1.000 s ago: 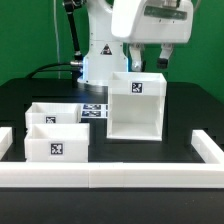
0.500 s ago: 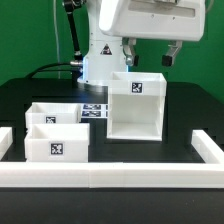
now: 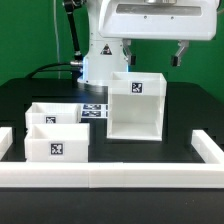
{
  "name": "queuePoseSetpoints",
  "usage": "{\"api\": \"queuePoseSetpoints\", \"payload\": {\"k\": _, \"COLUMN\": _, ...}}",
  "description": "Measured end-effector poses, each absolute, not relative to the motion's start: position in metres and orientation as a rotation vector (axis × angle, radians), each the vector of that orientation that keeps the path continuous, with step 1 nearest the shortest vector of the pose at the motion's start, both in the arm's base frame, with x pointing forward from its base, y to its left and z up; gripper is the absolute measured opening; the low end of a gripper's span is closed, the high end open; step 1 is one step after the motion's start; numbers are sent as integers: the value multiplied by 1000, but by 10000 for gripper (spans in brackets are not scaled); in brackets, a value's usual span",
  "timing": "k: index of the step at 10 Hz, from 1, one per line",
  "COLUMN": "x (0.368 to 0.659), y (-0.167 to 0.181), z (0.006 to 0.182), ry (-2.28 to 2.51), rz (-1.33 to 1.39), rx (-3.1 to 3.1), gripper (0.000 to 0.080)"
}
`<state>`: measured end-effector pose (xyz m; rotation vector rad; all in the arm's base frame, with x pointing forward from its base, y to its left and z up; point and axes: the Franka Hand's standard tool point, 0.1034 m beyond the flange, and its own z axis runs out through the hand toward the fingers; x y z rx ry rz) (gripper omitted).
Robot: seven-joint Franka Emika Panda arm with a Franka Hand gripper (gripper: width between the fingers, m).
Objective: Assemble drawer
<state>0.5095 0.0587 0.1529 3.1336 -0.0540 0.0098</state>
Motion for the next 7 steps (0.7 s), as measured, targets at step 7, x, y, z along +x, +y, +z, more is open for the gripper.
{"api": "queuePoseSetpoints", "payload": {"k": 7, "x": 468, "y": 88, "z": 125, "ry": -136, "rz": 16, "rx": 3143, "gripper": 650}}
